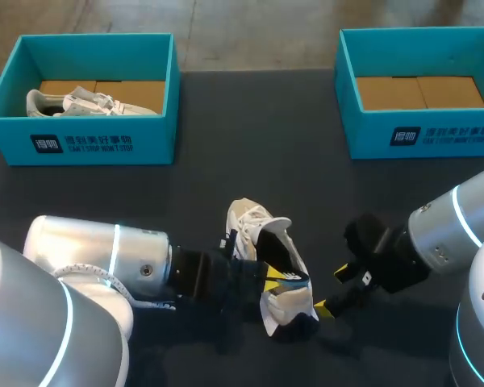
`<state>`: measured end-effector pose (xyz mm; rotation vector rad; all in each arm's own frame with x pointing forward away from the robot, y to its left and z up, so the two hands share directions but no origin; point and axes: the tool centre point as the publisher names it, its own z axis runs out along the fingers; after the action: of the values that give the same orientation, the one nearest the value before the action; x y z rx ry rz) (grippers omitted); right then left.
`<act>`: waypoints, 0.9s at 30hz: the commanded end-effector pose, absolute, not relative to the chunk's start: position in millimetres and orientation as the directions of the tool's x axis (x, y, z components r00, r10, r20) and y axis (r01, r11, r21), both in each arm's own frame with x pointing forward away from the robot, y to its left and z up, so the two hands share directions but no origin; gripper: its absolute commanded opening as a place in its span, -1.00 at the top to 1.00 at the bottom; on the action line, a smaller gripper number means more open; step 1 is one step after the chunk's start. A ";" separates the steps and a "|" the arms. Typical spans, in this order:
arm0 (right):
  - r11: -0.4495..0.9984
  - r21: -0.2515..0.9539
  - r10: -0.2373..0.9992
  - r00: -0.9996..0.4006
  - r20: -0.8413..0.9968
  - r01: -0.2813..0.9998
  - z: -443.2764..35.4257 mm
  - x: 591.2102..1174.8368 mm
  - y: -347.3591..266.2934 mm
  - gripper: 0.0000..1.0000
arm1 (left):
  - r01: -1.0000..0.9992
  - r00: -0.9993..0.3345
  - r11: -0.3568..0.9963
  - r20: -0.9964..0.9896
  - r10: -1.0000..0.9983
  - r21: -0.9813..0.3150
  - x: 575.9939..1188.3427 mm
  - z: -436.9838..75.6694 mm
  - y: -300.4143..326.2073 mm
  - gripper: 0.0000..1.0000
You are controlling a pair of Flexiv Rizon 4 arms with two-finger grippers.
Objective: Take the shoe out of the shoebox, open the shoe tongue, remove and reinsert the insole, then place the shoe into the shoebox
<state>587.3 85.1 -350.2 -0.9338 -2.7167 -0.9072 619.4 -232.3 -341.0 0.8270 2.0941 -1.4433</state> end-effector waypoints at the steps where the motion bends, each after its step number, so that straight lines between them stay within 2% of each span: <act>1: 0.628 0.500 0.521 -0.800 0.299 0.596 -350.8 586.3 87.1 -1.00 | 0.707 -0.704 0.300 -0.674 0.223 -0.640 619.8 -343.2 -237.0 1.00; 11: 0.628 0.500 0.521 -0.800 0.299 0.596 -350.8 586.3 87.1 -1.00 | 0.689 -0.722 0.330 -0.654 0.227 -0.646 622.5 -346.6 -229.5 1.00; 12: 0.628 0.500 0.521 -0.800 0.299 0.596 -350.8 586.3 87.1 -1.00 | 0.683 -0.727 0.322 -0.649 0.222 -0.655 622.1 -345.7 -229.1 0.88; 14: 0.628 0.500 0.521 -0.800 0.299 0.596 -350.8 586.3 87.1 -1.00 | 0.680 -0.730 0.316 -0.646 0.220 -0.661 620.6 -343.5 -229.1 0.40; 15: 0.628 0.500 0.521 -0.800 0.299 0.596 -350.8 586.3 87.1 -1.00 | 0.679 -0.732 0.309 -0.645 0.220 -0.665 619.6 -342.6 -229.5 0.27; 24: 0.628 0.500 0.521 -0.800 0.299 0.596 -350.8 586.3 87.1 -1.00 | 0.686 -0.727 0.273 -0.642 0.243 -0.674 611.8 -338.3 -241.2 0.30; 26: 0.628 0.500 0.521 -0.800 0.299 0.596 -350.8 586.3 87.1 -1.00 | 0.689 -0.725 0.271 -0.641 0.253 -0.672 611.3 -339.2 -243.8 0.44; 27: 0.628 0.500 0.521 -0.800 0.299 0.596 -350.8 586.3 87.1 -1.00 | 0.690 -0.724 0.272 -0.640 0.258 -0.671 611.5 -339.9 -244.8 0.62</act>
<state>587.3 85.1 -350.1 -0.9338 -2.7167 -0.9073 609.4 -240.3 -339.1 0.8477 2.1322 -1.4513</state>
